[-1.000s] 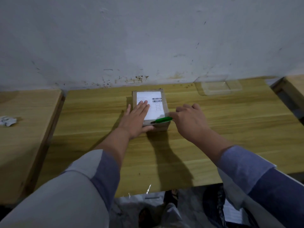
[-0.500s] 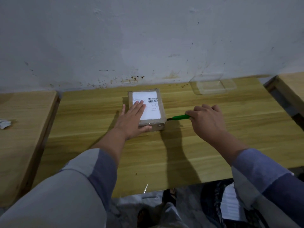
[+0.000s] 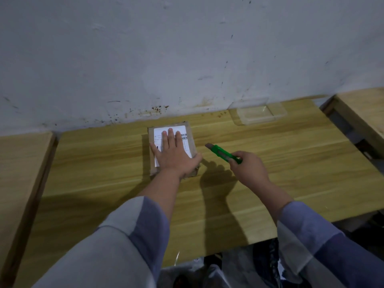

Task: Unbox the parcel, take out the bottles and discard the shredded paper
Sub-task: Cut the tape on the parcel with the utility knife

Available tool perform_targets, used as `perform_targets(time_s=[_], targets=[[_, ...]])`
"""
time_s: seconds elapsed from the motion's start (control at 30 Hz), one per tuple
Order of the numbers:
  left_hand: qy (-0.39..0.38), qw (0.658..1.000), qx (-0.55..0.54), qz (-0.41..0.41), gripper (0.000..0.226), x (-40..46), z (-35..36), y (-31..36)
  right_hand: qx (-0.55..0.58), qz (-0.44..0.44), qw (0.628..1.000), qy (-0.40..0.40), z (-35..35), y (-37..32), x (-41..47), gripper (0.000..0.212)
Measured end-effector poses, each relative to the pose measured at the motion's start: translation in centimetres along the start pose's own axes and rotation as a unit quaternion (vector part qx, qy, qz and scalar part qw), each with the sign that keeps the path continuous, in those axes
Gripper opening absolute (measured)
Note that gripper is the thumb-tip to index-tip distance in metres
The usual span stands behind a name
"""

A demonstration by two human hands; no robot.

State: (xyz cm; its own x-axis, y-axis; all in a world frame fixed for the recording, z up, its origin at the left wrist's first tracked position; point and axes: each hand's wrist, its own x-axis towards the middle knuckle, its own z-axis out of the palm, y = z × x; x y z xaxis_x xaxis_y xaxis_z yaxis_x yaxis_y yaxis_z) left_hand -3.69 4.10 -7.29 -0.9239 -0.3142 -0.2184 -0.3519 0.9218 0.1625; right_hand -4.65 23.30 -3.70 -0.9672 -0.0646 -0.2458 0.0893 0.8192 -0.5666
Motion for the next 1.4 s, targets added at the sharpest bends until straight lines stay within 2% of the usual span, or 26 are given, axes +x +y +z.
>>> perform_targets(time_s=[0.13,0.3,0.53,0.73,1.07,1.4], targets=[[0.023,0.999,0.017,0.019,0.089,-0.1,0.4,-0.9,0.063,0.018,0.998,-0.01,1.2,-0.6,0.8,0.032],[0.039,0.998,0.02,0.034,0.086,-0.2,0.7,-1.6,0.132,0.039,0.99,-0.03,3.3,-2.1,1.6,0.031],[0.059,0.997,0.024,0.039,0.086,-0.2,1.0,-2.0,0.232,0.081,0.961,-0.128,4.6,-4.0,2.5,0.053],[0.06,0.997,0.02,0.038,0.086,-0.1,0.9,-1.9,0.304,0.103,0.941,-0.103,4.2,-4.4,2.6,0.048],[0.055,0.997,0.028,0.037,0.085,0.0,1.0,-1.9,0.378,0.117,0.912,-0.106,4.0,-4.6,1.8,0.043],[0.059,0.997,0.022,0.036,0.084,0.0,1.2,-1.8,0.38,0.126,0.912,-0.091,4.0,-4.5,1.5,0.043]])
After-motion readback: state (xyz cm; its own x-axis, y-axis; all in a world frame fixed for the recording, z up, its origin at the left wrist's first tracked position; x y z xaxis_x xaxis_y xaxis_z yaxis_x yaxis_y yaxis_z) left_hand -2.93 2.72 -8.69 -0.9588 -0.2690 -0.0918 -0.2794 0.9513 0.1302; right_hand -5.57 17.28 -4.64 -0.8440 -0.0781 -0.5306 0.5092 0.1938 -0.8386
